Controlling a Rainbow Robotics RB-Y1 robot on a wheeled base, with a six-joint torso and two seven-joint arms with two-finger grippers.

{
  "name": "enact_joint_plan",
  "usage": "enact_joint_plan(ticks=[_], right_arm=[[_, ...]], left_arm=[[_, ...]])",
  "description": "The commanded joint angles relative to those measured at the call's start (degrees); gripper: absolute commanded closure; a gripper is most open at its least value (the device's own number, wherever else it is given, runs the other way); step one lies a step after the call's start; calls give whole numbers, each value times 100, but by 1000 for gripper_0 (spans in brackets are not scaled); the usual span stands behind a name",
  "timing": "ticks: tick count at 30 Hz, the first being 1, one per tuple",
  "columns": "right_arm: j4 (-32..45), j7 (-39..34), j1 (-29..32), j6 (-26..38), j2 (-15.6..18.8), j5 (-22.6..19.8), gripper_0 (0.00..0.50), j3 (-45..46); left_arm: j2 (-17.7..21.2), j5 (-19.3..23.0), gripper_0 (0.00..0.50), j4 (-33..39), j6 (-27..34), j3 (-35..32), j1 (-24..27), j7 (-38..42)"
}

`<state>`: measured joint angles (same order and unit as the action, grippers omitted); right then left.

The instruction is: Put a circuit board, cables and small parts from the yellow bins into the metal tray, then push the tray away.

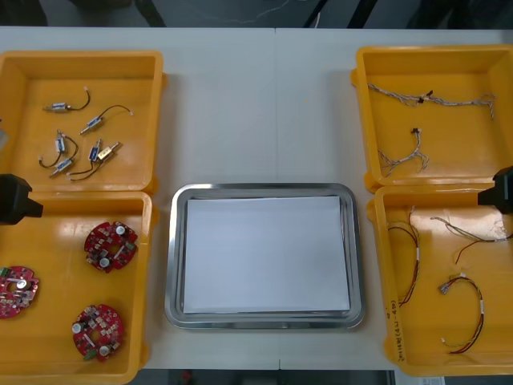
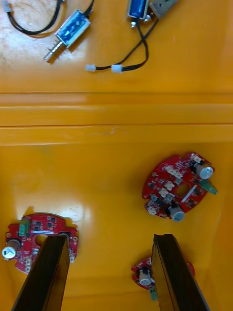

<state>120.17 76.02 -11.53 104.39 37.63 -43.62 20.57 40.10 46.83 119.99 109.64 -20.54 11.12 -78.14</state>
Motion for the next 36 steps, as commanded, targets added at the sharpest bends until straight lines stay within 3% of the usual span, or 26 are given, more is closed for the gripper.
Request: enact_joint_plan(ticks=[1,20,29,36], right_arm=[[217,-114,-104,-33,7,-67,0,193],[700,-114,564,-138,508,-322,0,201],[744,-123,810,-341,675,-489,0,201],[806,-123,1355,-727,825,-1025,0,448]], left_arm=[[376,257,0,25,36,15,40,-711],[929,740,0,772,14,261,-804,-1142],[1114,881,0,921,-601,569,-1305,-1327],[1378,969,0,983,-1480,850,-1780,-1388]])
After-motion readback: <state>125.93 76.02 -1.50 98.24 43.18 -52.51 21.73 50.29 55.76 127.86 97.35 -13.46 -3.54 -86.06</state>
